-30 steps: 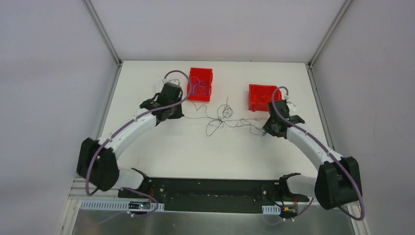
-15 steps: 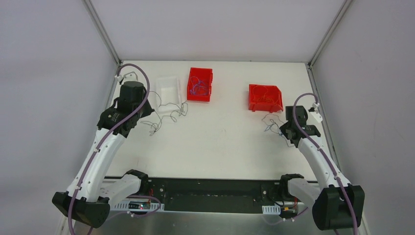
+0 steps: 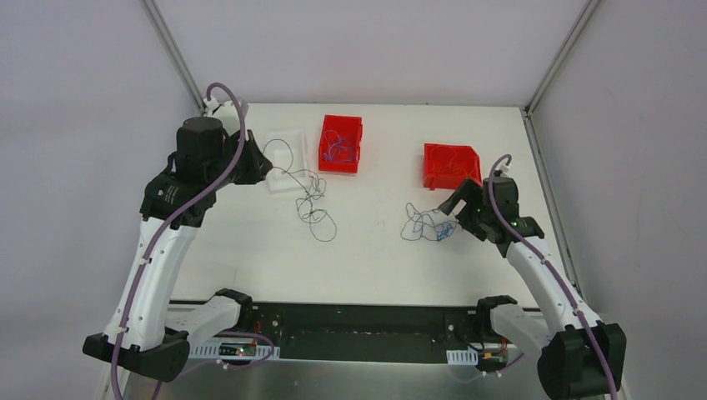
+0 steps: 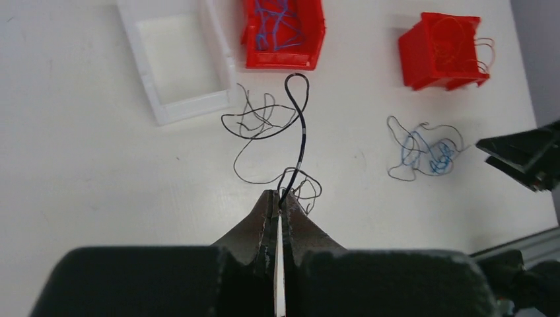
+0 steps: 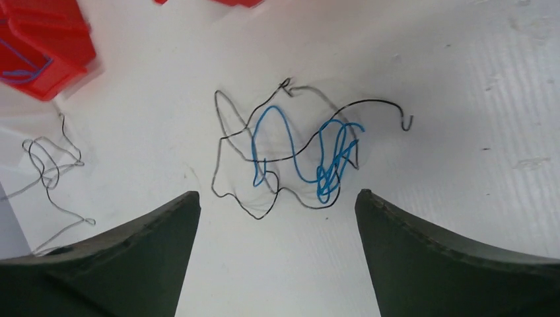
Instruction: Untangle the cables
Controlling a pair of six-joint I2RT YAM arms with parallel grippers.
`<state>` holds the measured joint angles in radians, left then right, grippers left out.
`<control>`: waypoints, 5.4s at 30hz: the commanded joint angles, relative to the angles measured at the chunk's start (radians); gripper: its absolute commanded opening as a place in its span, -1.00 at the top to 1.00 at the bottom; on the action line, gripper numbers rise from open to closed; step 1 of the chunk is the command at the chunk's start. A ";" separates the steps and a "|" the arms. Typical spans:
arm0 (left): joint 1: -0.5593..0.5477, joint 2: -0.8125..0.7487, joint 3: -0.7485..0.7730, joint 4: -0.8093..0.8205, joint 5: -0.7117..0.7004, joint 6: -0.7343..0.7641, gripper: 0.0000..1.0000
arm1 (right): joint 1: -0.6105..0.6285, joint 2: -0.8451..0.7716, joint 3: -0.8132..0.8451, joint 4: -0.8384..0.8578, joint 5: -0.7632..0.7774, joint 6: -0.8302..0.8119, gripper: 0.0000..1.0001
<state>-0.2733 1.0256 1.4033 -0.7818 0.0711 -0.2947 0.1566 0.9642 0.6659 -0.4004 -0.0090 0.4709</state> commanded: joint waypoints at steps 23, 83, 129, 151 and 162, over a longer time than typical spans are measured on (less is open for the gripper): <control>-0.001 0.065 0.226 0.033 0.513 -0.025 1.00 | 0.704 0.340 0.196 0.653 -0.328 -0.274 -0.79; 0.003 0.017 0.169 -0.094 -0.405 0.022 1.00 | -0.073 -0.048 0.130 0.067 0.028 -0.006 1.00; 0.140 0.750 0.618 0.015 -0.232 0.042 1.00 | 0.004 0.086 0.726 -0.039 -0.475 -0.032 1.00; 0.048 1.054 0.495 0.074 -0.337 0.080 1.00 | 0.006 0.078 0.670 0.006 -0.519 0.003 1.00; 0.050 1.137 0.488 0.075 -0.394 0.050 1.00 | 0.008 0.041 0.636 -0.021 -0.507 0.003 1.00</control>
<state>-0.2337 2.1578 1.8961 -0.7143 -0.2630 -0.2256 0.1574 1.0431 1.3140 -0.4393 -0.5018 0.4633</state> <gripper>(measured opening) 0.010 0.009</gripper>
